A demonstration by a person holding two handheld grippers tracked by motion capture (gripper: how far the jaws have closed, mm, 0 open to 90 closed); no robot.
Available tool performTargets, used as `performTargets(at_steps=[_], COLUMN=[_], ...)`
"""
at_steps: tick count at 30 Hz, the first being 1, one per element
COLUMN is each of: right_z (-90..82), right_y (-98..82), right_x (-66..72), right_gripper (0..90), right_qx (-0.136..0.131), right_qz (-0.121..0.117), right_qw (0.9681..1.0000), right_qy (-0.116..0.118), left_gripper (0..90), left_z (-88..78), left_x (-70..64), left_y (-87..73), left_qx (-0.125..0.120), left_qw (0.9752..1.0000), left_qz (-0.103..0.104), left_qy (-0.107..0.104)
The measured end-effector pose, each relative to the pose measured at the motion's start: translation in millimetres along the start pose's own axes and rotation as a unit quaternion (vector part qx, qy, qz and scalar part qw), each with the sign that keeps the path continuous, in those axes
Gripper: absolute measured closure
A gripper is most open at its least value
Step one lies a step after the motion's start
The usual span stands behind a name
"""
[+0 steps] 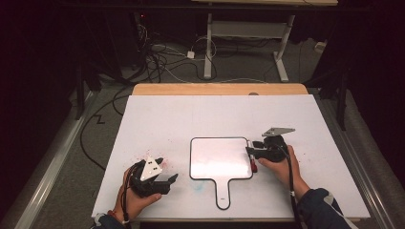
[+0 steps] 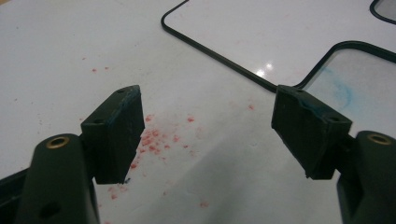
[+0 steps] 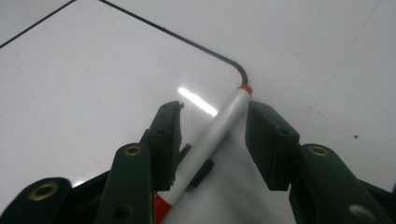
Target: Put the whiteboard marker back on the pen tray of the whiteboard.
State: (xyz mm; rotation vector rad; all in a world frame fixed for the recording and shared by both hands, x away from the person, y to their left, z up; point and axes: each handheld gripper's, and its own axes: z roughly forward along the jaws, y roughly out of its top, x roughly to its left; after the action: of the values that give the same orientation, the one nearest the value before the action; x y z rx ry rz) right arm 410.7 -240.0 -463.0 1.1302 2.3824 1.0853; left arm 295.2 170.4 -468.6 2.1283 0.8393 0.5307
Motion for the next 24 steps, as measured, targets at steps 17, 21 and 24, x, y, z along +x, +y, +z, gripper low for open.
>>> performTargets(at_steps=[17, 21, 24], right_z=[-62.8, -80.7, -91.4], right_y=[7.9, 0.7, -10.3], right_x=[15.8, 20.0, 21.7], right_gripper=[41.4, 37.6, 35.4], right_qx=[-0.109, -0.126, -0.133], right_qz=[-0.092, -0.111, -0.120], right_qw=[0.9892, 0.9847, 0.9821], right_qy=[-0.033, -0.046, -0.058], left_gripper=[24.4, 23.5, 23.4], left_z=[4.8, 5.0, 5.1], left_x=[3.9, 4.0, 4.0], left_y=[-1.8, -1.6, -1.8], left_qx=[0.011, 0.012, 0.011], left_qw=[0.9998, 0.9997, 0.9998], left_qz=[0.010, 0.014, 0.014], left_qy=[0.015, 0.016, 0.014])
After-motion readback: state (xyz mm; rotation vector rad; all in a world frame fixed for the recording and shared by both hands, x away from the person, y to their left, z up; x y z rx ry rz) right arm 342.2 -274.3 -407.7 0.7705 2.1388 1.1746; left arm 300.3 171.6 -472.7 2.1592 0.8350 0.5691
